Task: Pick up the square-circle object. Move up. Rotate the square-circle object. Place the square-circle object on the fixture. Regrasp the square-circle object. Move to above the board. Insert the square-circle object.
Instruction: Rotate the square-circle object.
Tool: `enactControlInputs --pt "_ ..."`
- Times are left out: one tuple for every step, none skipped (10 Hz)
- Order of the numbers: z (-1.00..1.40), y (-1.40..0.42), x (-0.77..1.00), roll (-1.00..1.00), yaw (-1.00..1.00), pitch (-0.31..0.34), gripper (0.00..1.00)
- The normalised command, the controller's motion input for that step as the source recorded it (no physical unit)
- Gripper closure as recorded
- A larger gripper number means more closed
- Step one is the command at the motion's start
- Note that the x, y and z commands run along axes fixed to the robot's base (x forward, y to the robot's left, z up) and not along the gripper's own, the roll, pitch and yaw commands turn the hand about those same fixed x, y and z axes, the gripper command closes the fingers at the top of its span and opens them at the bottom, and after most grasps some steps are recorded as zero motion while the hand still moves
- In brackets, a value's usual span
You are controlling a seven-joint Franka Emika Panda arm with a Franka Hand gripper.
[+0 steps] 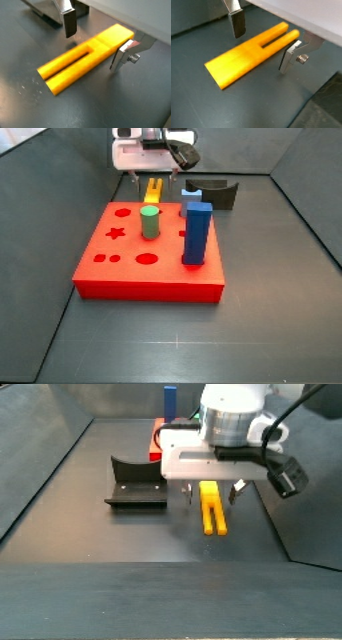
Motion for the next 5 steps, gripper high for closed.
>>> enactControlInputs --pt "1.00 0.00 -0.02 0.01 0.00 0.046 0.00" --pt "1.00 0.00 -0.02 0.02 -0.01 0.075 0.00" --pt "1.00 0.01 -0.02 0.03 -0.01 0.092 0.00" --pt "1.00 0.00 -0.01 0.07 -0.01 0.116 0.00" --pt "1.00 0.00 -0.02 0.09 -0.01 0.125 0.00"
